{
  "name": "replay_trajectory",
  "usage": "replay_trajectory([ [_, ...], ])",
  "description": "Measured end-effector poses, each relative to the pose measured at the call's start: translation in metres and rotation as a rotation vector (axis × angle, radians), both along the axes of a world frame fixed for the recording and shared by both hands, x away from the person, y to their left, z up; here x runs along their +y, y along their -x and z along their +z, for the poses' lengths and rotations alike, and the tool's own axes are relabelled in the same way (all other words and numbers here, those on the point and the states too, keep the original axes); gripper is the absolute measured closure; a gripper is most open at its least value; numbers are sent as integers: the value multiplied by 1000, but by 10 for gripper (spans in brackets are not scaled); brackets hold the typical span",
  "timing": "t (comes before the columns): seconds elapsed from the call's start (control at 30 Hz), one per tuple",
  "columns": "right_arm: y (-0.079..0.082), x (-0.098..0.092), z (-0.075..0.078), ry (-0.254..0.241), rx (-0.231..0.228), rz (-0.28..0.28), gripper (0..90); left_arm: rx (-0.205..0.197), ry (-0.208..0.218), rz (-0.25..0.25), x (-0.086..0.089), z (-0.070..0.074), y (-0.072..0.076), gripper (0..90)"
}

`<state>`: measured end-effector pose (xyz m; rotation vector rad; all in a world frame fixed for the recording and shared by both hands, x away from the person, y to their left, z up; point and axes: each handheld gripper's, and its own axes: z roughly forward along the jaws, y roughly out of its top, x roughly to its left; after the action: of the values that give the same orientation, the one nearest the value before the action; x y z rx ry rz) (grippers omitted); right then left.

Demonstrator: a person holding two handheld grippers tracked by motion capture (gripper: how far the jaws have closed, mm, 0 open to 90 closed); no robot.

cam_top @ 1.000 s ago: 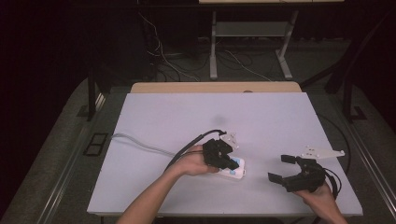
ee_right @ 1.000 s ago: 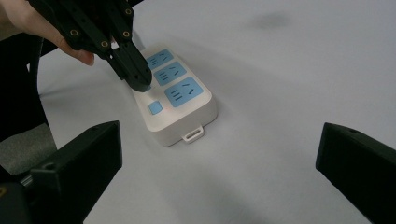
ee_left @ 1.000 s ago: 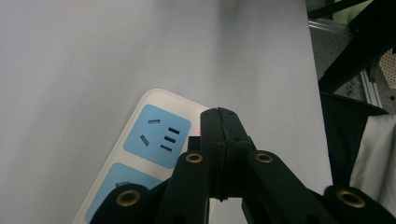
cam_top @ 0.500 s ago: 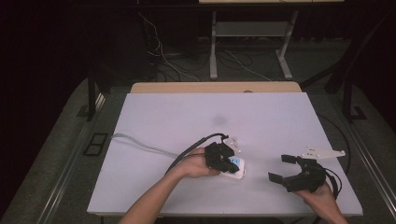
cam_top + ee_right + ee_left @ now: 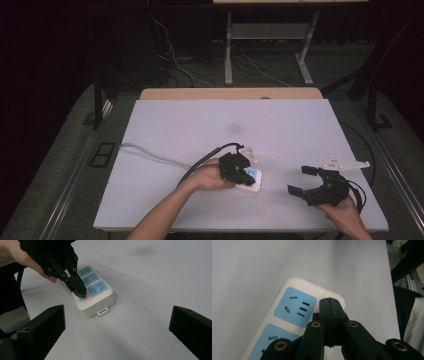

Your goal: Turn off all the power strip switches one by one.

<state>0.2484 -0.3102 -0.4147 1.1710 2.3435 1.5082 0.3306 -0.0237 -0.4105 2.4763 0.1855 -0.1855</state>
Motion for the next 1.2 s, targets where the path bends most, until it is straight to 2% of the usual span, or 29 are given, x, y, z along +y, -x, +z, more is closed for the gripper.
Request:
replay_trajectory([
  [0.23, 0, 0, 0, 2, -1, 2, 2, -2, 5, -5, 0, -1, 0, 895],
  [0.43, 1, 0, 1, 2, -5, 0, 2, 22, 12, 0, 2, -2, -2, 897],
  [0.6, 2, -1, 1, 1, -10, -4, 2, 58, 22, 17, 3, -5, -5, 899],
  [1.1, 2, 0, 1, 5, -7, -2, 2, 20, 20, 17, 3, -3, -1, 895],
  [1.2, 1, -1, 1, 3, -8, -3, 2, 26, 20, 17, 3, -3, -2, 894],
])
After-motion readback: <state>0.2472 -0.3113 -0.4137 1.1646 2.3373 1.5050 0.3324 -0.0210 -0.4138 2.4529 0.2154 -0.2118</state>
